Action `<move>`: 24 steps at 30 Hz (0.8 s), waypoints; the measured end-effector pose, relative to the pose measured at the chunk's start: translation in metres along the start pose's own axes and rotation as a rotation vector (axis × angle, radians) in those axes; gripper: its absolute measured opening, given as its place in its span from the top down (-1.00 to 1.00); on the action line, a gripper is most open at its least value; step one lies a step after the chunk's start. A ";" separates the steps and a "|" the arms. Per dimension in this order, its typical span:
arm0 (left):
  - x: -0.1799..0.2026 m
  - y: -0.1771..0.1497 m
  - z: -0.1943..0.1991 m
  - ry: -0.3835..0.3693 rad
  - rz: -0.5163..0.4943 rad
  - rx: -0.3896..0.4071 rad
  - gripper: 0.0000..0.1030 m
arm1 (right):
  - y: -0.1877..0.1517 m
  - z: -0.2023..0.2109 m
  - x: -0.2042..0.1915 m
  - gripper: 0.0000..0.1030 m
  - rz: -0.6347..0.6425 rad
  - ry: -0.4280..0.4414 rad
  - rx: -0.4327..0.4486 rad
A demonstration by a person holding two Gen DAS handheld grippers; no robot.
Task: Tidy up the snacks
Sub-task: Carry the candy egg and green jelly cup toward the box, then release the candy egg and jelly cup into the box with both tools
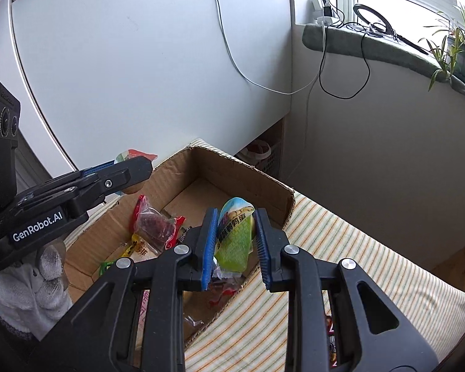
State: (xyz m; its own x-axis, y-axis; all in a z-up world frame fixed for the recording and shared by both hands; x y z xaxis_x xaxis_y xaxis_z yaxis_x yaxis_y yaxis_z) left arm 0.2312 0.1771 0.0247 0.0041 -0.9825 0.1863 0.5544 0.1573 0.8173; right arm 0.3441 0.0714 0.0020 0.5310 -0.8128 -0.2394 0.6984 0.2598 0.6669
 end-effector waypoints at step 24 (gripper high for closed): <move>-0.013 -0.002 0.000 0.055 0.039 -0.019 0.25 | -0.004 -0.018 -0.007 -0.44 0.018 -0.002 -0.004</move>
State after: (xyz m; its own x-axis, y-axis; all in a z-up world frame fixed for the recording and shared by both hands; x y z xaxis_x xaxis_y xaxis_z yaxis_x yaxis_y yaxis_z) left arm 0.2299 0.1901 0.0206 0.0719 -0.9797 0.1873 0.5684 0.1946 0.7994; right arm 0.3464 0.0859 -0.0116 0.5427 -0.8089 -0.2262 0.6909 0.2768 0.6679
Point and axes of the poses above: each gripper's, at about its wrist camera, not at the fingertips, and z roughly against the way its jaws point, x to its right, y to its top, the point moved 1 cm from there along -z, roughly the way its jaws point, and after that the axes turned 12 degrees about -z, right-handed, at the moved point
